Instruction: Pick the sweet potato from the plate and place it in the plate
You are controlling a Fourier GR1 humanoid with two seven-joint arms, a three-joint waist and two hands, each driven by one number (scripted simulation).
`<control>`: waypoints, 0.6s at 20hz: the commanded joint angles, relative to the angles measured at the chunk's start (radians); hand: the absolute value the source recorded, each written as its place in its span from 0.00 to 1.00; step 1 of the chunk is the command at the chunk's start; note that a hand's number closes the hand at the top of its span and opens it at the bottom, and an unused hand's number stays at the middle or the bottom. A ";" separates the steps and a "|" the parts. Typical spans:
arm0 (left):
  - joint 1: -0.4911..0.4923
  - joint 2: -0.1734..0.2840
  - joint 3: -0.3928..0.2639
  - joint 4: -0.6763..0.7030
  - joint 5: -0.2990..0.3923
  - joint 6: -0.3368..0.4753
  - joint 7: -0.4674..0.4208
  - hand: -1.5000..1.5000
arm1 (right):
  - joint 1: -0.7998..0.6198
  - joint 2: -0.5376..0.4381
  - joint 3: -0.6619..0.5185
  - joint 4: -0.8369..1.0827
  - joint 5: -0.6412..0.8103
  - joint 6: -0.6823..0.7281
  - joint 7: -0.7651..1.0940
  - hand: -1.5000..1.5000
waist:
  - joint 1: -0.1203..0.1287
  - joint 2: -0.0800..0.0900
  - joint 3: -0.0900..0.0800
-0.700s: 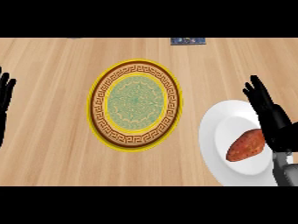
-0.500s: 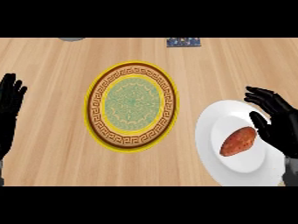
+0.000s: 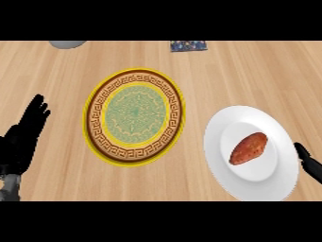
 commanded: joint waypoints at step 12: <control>-0.120 -0.100 0.014 0.173 -0.070 -0.094 -0.001 0.50 | 0.348 -0.007 0.073 -0.198 0.292 -0.042 0.000 0.00 | 0.063 -0.001 -0.003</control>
